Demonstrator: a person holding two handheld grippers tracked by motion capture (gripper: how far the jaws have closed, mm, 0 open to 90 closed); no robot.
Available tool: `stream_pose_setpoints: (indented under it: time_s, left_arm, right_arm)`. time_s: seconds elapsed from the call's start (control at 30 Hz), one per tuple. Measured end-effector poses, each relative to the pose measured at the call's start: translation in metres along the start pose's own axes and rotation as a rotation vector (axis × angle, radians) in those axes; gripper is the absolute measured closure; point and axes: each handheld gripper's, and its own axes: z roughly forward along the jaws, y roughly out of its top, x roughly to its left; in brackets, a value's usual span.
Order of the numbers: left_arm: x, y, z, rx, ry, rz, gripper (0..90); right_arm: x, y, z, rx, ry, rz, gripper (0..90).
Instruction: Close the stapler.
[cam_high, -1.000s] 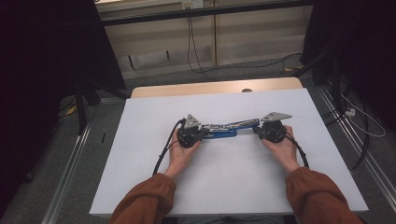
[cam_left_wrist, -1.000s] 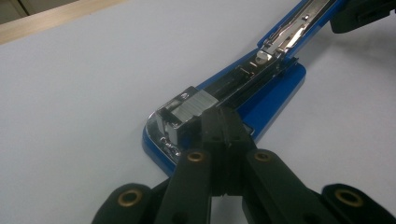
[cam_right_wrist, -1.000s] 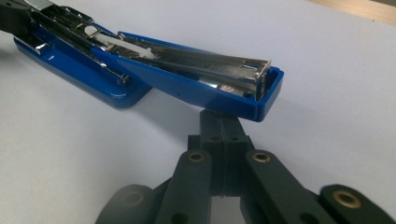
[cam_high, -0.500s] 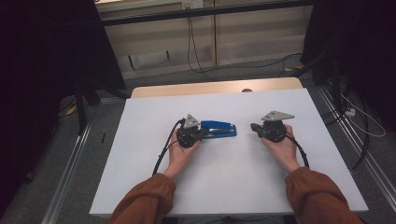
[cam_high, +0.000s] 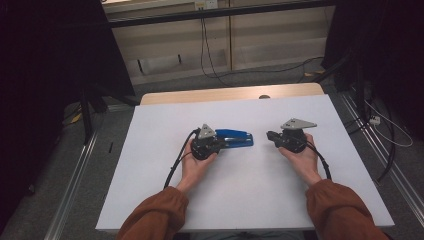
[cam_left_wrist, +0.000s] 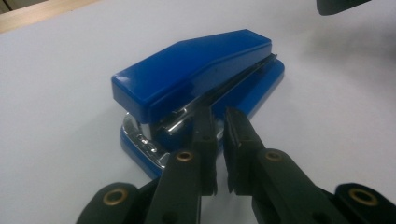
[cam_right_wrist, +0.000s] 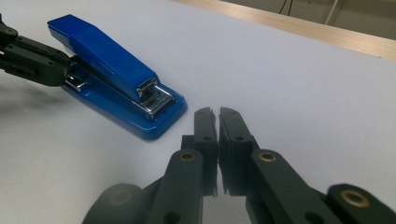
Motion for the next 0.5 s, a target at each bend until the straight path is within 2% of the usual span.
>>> stream_pose_setpoints:
  time_s: [0.17, 0.27, 0.33, 0.5]
  left_arm:
    - [-0.005, -0.001, -0.004, -0.011, -0.014, -0.013, 77.8]
    - [-0.005, 0.001, -0.009, -0.002, -0.02, -0.001, 74.2]
    - [-0.007, 0.001, -0.011, -0.008, -0.025, -0.008, 70.8]
    - [-0.005, 0.001, -0.014, -0.02, -0.009, -0.021, 62.7]
  right_arm:
    - [0.0, 0.001, -0.004, -0.019, 0.01, 0.015, 82.8]
    - [0.0, 0.002, -0.005, -0.022, 0.017, 0.015, 79.7]
    - [0.0, 0.002, -0.005, -0.015, 0.021, 0.009, 76.5]
    - [0.0, 0.001, -0.005, -0.016, 0.027, 0.035, 64.6]
